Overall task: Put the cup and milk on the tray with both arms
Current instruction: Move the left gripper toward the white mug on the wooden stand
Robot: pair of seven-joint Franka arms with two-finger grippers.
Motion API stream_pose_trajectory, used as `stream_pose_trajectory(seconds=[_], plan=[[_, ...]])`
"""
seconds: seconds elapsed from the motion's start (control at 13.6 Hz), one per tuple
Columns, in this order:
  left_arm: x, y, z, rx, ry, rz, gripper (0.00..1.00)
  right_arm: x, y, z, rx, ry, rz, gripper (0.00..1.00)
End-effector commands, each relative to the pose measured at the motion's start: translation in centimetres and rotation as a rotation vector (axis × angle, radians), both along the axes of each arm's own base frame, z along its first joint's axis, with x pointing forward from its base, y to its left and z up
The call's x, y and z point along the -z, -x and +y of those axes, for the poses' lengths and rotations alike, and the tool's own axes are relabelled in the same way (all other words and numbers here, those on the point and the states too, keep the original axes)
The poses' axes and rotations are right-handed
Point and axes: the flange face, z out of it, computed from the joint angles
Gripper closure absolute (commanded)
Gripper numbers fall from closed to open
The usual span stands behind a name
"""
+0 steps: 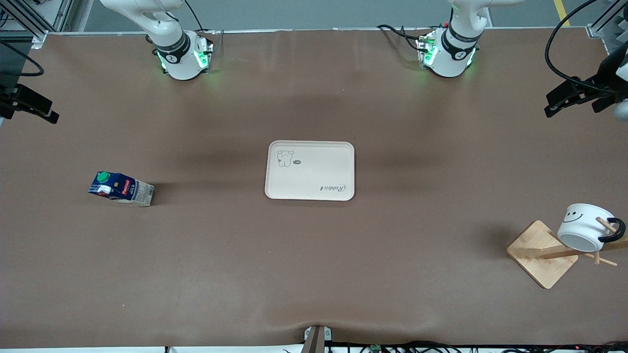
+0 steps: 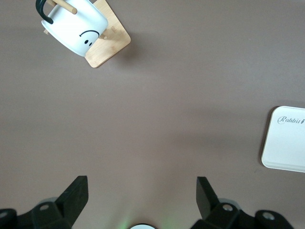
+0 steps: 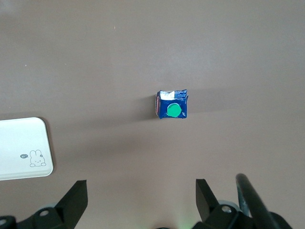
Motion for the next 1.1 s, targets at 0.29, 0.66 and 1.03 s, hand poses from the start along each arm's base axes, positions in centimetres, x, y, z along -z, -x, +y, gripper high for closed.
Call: stream_pose_trajectory(seconds=[0.29,0.66,1.03], plan=[[-1.5,0.0,0.8,-0.029,0.001,-0.021,0.00,-0.9,0.1,0.6,-0.002,-0.014,-0.018,0.00],[-0.2,-1.5,4.2,-0.075,-0.006,-0.073,0.00,-0.8,0.1,0.3,0.003,-0.012,-0.017,0.00],[4.3,-2.1,7.7,-0.137,0.002,-0.131,0.00,-0.7,0.0,0.1,0.005,-0.012,-0.015,0.00]])
